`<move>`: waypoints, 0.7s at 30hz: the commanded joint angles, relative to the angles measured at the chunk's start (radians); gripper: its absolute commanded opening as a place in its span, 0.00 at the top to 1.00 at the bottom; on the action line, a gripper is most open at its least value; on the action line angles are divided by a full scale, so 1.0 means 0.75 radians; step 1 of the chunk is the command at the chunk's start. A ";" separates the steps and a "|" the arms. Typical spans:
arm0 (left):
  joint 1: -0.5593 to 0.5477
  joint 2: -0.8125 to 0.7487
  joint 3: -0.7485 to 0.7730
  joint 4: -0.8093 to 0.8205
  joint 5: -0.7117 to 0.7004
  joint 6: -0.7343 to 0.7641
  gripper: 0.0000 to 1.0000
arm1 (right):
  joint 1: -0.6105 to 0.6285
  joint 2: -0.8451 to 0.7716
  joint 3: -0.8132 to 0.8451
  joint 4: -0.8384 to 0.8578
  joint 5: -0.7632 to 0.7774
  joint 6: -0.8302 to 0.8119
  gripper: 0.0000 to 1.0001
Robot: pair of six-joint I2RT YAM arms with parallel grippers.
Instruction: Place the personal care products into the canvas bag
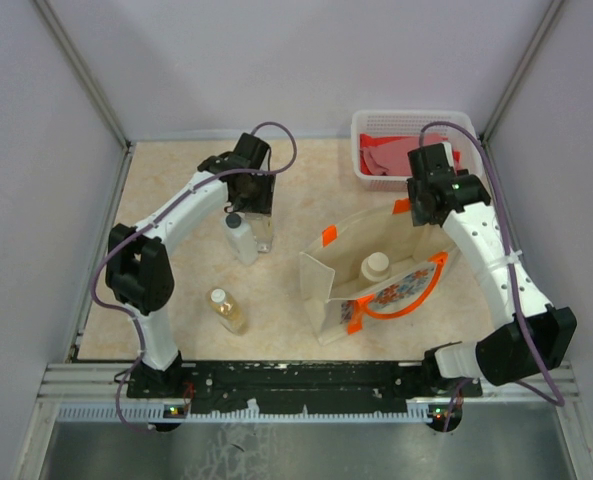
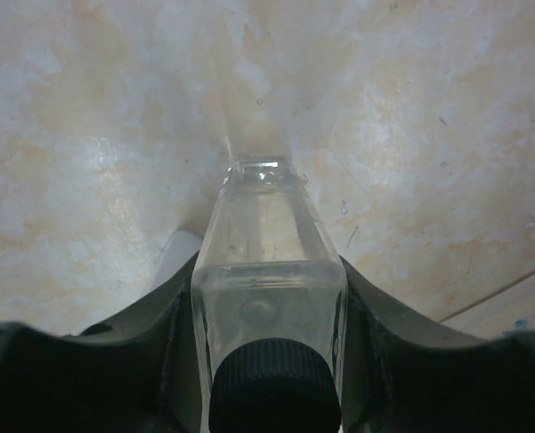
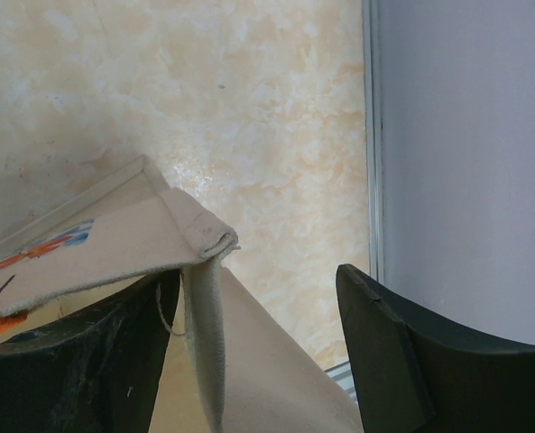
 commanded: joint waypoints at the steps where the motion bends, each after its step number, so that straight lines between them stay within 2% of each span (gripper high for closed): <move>1: 0.008 0.002 -0.052 0.018 0.032 0.018 0.85 | -0.012 0.009 0.063 0.038 0.029 -0.015 0.30; 2: 0.007 -0.006 -0.047 0.021 0.050 0.022 0.97 | -0.012 0.010 0.064 0.041 0.029 -0.017 0.30; 3: 0.009 -0.018 -0.040 0.058 0.068 0.030 0.99 | -0.012 0.012 0.062 0.042 0.029 -0.017 0.30; 9: 0.010 -0.152 0.066 0.290 0.231 0.100 1.00 | -0.013 0.027 0.054 0.054 0.018 -0.025 0.30; 12: 0.010 -0.253 0.051 0.471 0.310 0.121 1.00 | -0.012 0.038 0.047 0.070 0.009 -0.025 0.30; 16: 0.012 -0.353 0.100 0.607 0.411 0.176 1.00 | -0.012 0.054 0.043 0.077 0.003 -0.035 0.30; 21: 0.013 -0.457 0.161 0.802 0.648 0.224 1.00 | -0.012 0.075 0.056 0.090 0.004 -0.045 0.29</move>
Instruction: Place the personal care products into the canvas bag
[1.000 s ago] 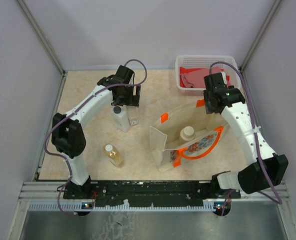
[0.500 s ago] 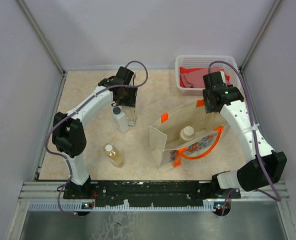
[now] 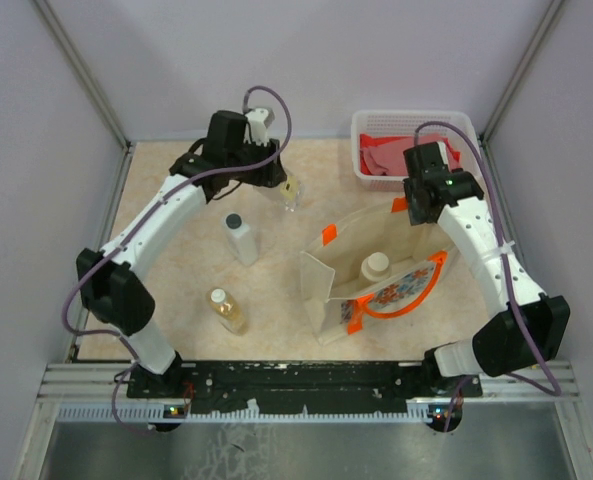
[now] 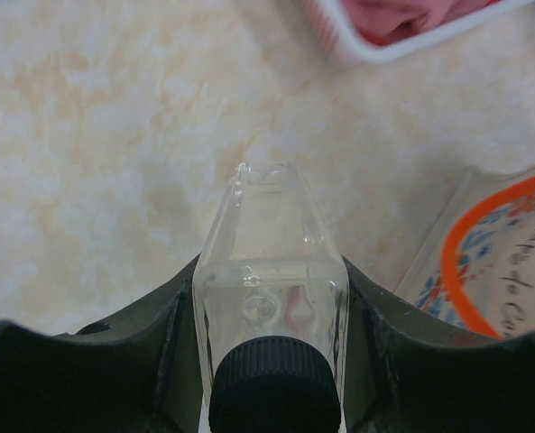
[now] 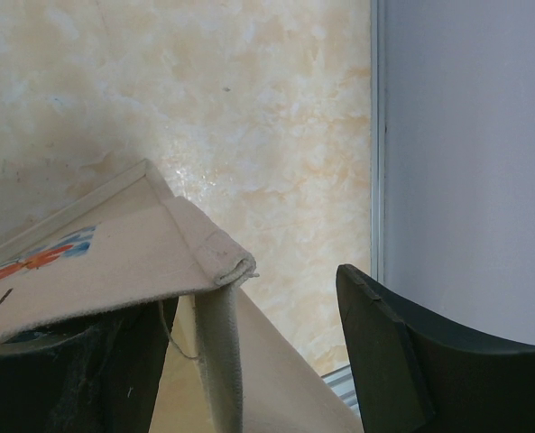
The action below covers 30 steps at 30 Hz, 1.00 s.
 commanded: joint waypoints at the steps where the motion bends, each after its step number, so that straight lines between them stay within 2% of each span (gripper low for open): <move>1: 0.004 -0.184 0.108 0.452 0.314 0.043 1.00 | -0.012 0.017 0.055 0.067 0.008 -0.023 0.30; 4: 0.003 -0.249 0.033 0.590 0.460 0.017 1.00 | -0.012 0.029 0.064 0.086 -0.001 -0.023 0.29; 9: 0.002 -0.310 -0.123 0.697 0.711 0.013 1.00 | -0.013 0.059 0.091 0.084 0.000 -0.025 0.29; 13: -0.009 -0.304 -0.186 0.855 0.982 -0.112 1.00 | -0.012 0.082 0.092 0.094 0.001 -0.032 0.29; 16: -0.047 -0.272 -0.187 0.923 1.099 -0.165 1.00 | -0.012 0.101 0.096 0.096 -0.002 -0.030 0.29; 26: -0.274 -0.132 -0.154 0.783 1.185 0.023 1.00 | -0.012 0.082 0.126 0.063 0.010 -0.029 0.29; 30: -0.394 -0.034 -0.060 0.622 1.136 0.187 1.00 | -0.012 0.075 0.121 0.059 0.009 -0.032 0.29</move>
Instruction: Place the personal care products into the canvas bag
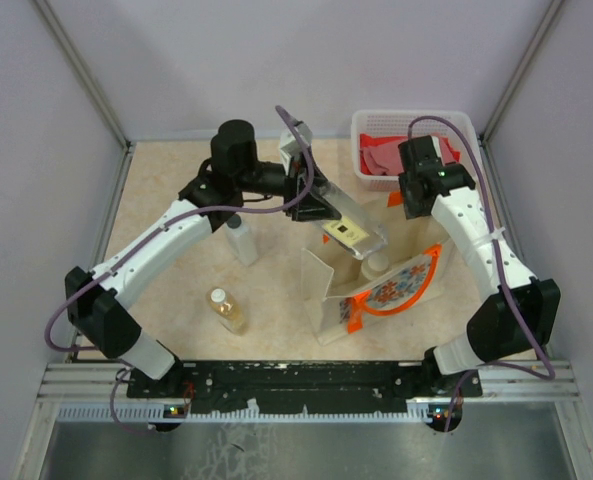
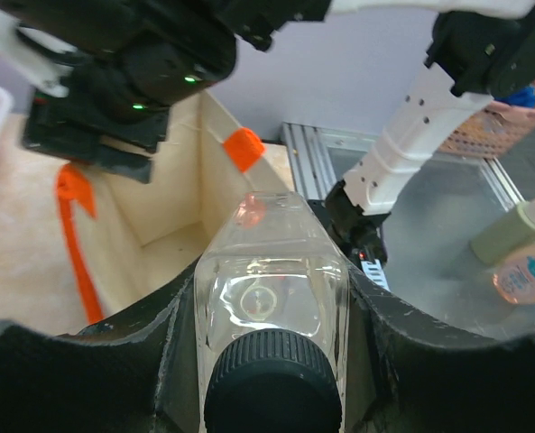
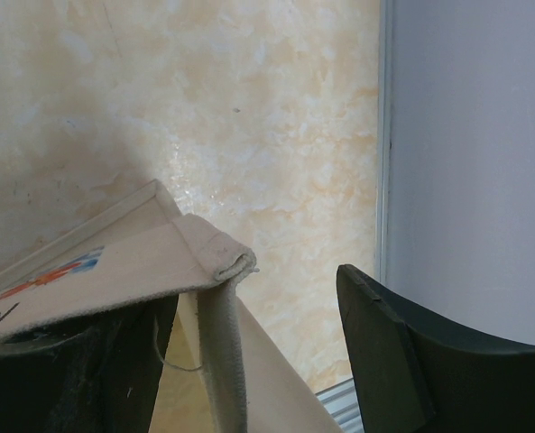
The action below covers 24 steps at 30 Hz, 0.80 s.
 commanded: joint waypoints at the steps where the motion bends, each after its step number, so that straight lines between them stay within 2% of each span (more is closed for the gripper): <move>1: -0.107 0.070 0.152 -0.050 -0.017 0.218 1.00 | -0.012 -0.026 0.062 0.018 0.014 -0.013 0.29; 7: -0.159 0.164 0.256 -0.407 -0.272 0.512 1.00 | -0.012 -0.057 0.048 0.013 0.011 -0.022 0.29; 12: -0.187 0.168 0.274 -0.565 -0.481 0.651 1.00 | -0.012 -0.087 0.021 0.011 0.011 -0.029 0.29; 16: -0.233 0.210 0.336 -0.726 -0.732 0.775 1.00 | -0.012 -0.112 -0.006 0.006 0.015 -0.034 0.29; 18: -0.256 0.216 0.345 -0.762 -0.817 0.821 1.00 | -0.012 -0.124 -0.019 0.006 0.020 -0.040 0.29; 24: -0.309 0.198 0.323 -0.782 -0.918 0.897 1.00 | -0.012 -0.146 -0.042 0.008 0.026 -0.046 0.29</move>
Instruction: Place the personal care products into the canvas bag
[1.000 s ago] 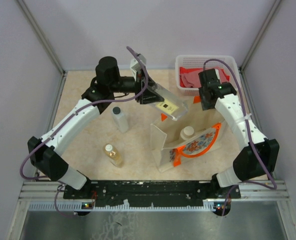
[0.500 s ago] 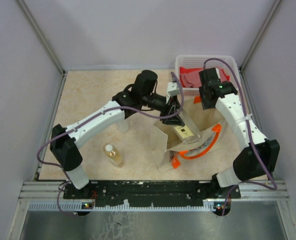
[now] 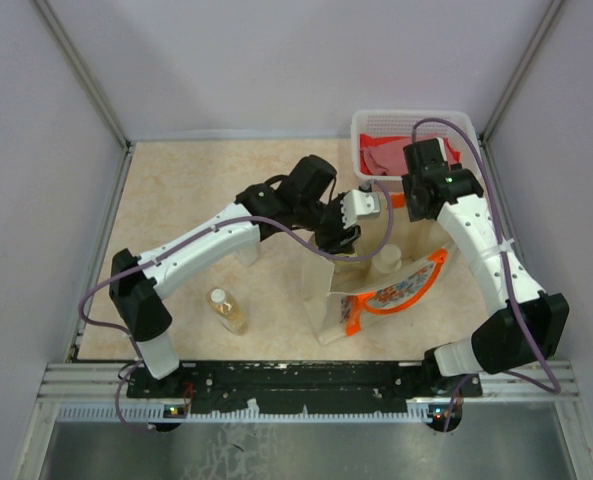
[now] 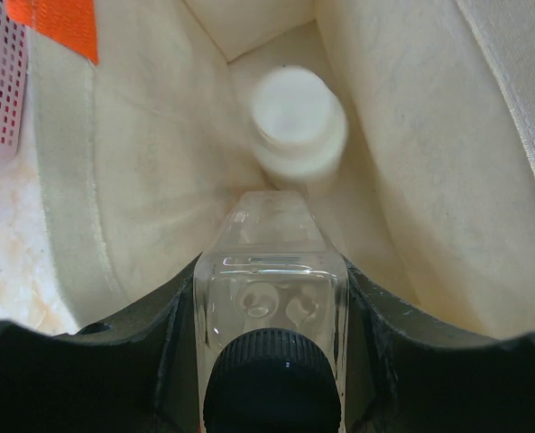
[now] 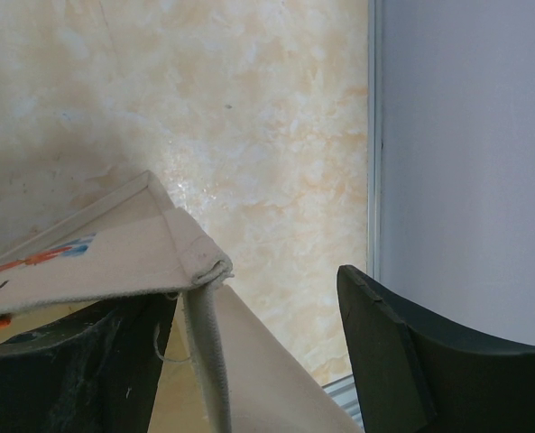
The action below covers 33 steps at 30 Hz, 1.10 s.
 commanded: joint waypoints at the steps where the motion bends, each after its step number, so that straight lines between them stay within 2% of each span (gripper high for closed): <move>1: -0.039 -0.032 0.062 0.041 -0.111 0.116 1.00 | -0.012 -0.062 -0.014 0.025 0.025 -0.025 0.29; 13: -0.219 0.112 0.062 -0.029 -0.146 0.172 1.00 | -0.012 -0.052 -0.009 0.039 0.017 -0.033 0.29; 23: -0.238 0.196 0.042 -0.020 -0.186 0.192 0.98 | -0.012 -0.050 -0.028 0.049 0.008 -0.040 0.29; 28: -0.251 0.259 0.078 -0.042 -0.205 0.195 0.70 | -0.012 -0.048 -0.039 0.057 0.005 -0.049 0.28; 32: -0.259 0.279 0.101 -0.058 -0.225 0.197 0.32 | -0.012 -0.044 -0.043 0.065 0.002 -0.058 0.27; 33: -0.258 0.278 0.103 -0.059 -0.222 0.197 0.28 | -0.012 -0.045 -0.042 0.067 0.000 -0.062 0.27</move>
